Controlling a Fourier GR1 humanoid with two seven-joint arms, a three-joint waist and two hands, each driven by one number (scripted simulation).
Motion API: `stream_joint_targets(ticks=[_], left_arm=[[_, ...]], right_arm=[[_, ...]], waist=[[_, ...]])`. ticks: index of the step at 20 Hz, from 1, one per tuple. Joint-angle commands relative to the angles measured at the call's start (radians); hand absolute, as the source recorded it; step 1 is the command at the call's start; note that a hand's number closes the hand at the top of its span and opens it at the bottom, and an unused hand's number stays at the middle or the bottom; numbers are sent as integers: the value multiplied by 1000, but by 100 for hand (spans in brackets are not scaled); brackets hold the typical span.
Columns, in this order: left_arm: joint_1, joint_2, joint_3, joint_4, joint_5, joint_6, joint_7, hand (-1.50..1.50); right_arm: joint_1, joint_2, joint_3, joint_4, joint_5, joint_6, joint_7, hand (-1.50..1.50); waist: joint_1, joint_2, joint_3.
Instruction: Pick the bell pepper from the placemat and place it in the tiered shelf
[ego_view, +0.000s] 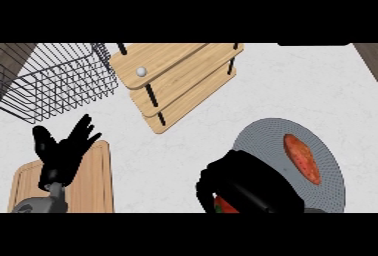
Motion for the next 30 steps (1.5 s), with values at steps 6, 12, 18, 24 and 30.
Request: stream_joint_targets(ticks=[6,12,18,24,30], left_arm=[[14,-10,-16,4,-9,4,63,0],[23,-29,-15,-13,-14,14,54,0],[5,-27,-20,21,-19,-23,25,0],[34,-9,-4,7,-16,-49,17,0],[7,17,40,69,4,-83,-4,0]], right_arm=[[-282,153,-282,-272,-251,166,444,150],[-620,137,-520,-125,-415,165,641,150],[-926,96,-622,163,-426,75,697,150],[-1090,-26,-726,435,-420,73,565,150],[-1148,-88,-724,677,-377,83,365,150]], waist=[[-4,4,-9],[2,5,-8],[10,8,-8],[19,11,-8],[23,17,-8]])
